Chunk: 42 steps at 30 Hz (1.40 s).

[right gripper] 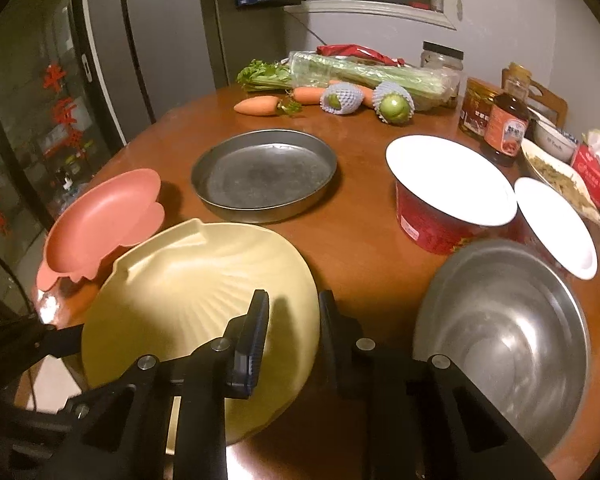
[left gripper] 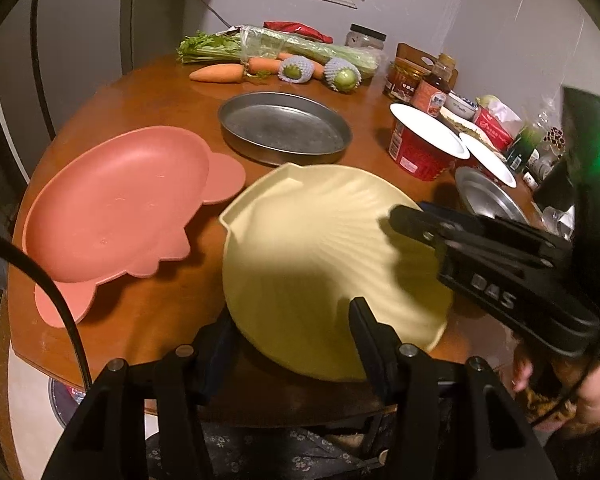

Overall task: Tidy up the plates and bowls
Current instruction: 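Carry the shell plate with the left gripper over the pink plate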

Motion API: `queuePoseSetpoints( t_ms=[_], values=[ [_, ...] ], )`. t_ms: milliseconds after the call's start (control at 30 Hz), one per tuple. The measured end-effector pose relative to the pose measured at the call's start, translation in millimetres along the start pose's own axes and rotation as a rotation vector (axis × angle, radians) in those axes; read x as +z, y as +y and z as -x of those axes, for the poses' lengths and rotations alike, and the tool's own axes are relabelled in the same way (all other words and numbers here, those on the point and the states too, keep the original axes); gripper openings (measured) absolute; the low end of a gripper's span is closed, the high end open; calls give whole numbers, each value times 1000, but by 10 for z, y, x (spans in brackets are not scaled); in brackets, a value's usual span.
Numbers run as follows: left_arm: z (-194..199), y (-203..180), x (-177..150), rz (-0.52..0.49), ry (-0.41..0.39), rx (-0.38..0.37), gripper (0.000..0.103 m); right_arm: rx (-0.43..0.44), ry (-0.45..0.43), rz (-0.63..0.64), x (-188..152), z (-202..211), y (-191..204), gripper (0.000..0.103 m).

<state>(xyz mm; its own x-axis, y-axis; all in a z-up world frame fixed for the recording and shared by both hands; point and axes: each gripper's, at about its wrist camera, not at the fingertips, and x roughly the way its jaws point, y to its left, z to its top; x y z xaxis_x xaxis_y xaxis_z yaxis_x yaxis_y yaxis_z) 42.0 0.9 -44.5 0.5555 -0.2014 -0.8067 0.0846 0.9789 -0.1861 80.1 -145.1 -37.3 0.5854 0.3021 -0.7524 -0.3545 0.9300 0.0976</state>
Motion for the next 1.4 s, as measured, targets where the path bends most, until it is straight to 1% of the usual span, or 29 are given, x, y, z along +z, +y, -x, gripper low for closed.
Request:
queuePoseSetpoints(
  t_ms=[133, 367, 533, 667, 833, 1033, 1233, 1400],
  values=[
    [60, -5, 28, -6, -27, 0, 54, 26, -16, -39, -46, 138, -38, 26],
    [213, 31, 69, -5, -81, 7, 54, 49, -67, -64, -60, 361, -12, 26],
    [341, 147, 122, 13, -116, 22, 54, 61, -87, -61, -32, 442, 93, 26],
    [469, 283, 184, 29, -153, 46, 54, 76, -113, -39, 66, 475, 247, 26],
    [621, 505, 275, 48, -195, 84, 54, 99, -135, -2, 242, 440, 464, 26],
    [770, 828, 396, 74, -243, 148, 54, 152, -179, 57, 542, 378, 805, 26],
    [772, 1132, 498, 119, -253, 198, 54, 188, -164, 125, 824, 144, 1131, 26],
    [641, 1287, 473, 142, -234, 224, 54, 192, -140, 148, 885, -69, 1282, 26]
  ],
)
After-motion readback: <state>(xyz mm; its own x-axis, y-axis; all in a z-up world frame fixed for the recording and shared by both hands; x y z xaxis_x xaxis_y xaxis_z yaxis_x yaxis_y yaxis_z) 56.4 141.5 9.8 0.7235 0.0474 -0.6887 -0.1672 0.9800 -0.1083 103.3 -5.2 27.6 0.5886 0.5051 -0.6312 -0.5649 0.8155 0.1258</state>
